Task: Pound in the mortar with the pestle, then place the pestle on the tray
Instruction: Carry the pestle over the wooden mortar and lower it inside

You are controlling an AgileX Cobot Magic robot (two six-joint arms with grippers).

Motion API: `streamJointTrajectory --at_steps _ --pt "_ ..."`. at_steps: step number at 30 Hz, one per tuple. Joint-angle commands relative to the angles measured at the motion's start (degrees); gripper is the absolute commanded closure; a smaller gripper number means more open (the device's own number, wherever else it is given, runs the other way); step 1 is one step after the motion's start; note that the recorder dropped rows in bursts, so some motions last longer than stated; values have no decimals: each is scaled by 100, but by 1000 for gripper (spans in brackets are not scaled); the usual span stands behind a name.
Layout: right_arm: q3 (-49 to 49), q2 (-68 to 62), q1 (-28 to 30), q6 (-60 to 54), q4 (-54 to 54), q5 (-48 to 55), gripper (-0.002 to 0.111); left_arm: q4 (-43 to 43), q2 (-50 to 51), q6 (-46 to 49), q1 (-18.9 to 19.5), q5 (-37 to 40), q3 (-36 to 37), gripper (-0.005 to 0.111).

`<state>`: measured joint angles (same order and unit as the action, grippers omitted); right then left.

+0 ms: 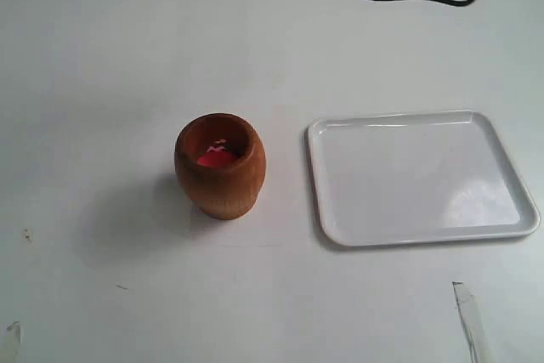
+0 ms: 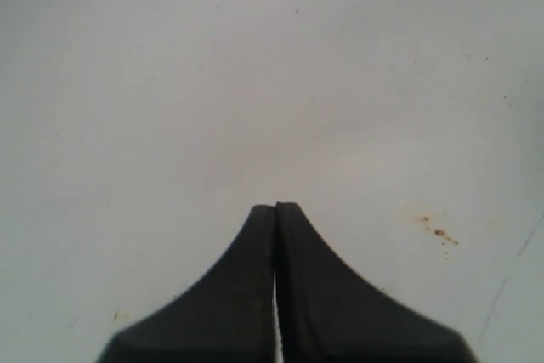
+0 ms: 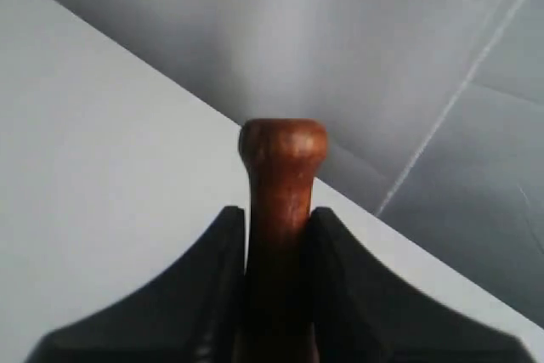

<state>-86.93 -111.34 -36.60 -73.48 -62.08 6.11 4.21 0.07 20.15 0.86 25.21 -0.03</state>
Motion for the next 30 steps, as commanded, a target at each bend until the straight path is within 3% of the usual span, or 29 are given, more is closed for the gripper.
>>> streamJointTrajectory --at_steps 1,2,3,4,5,7,8,9,10,12,13,15,17,21,26,30 --pt "591 556 -93 -2140 -1524 26 108 -42 -7 -47 -44 -17 3 107" --pt "702 729 -245 -3209 -1035 327 108 -42 -7 -47 -44 -17 3 107" --pt "818 832 -336 -3504 -563 205 108 -42 -7 -47 -44 -17 3 107" --pt "1094 991 -515 -3563 324 -713 108 -42 -7 -47 -44 -17 3 107" --pt "1238 1040 -646 -3592 500 -1573 108 -42 -7 -47 -44 -17 3 107" --pt "1493 1006 -934 -3468 210 -4675 108 -42 -7 -47 -44 -17 3 107" --pt "1565 977 -981 -2573 149 -5893 108 -42 -7 -47 -44 -17 3 107" --pt "1705 1070 -947 -1839 238 -6020 108 -42 -7 -47 -44 -17 3 107" --pt "2139 1344 -849 552 1118 -5530 108 -42 -7 -47 -44 -17 3 107" --pt "2837 1636 -677 4116 3511 -5459 108 -42 -7 -47 -44 -17 3 107" --pt "3032 1705 -585 4976 4875 -5518 108 -42 -7 -47 -44 -17 3 107" --pt "3360 1811 -279 8071 7706 -5764 108 -42 -7 -47 -44 -17 3 107" --pt "3570 1819 -123 9705 9291 -6039 108 -42 -7 -47 -44 -17 3 107" --pt "4319 1819 -122 9859 9744 -7607 108 -42 -7 -47 -44 -17 3 107" --pt "4946 1728 -333 8901 9476 -7607 108 -42 -7 -47 -44 -17 3 107" --pt "4872 1343 -817 8558 9279 -7607 108 -42 -7 -47 -44 -17 3 107"
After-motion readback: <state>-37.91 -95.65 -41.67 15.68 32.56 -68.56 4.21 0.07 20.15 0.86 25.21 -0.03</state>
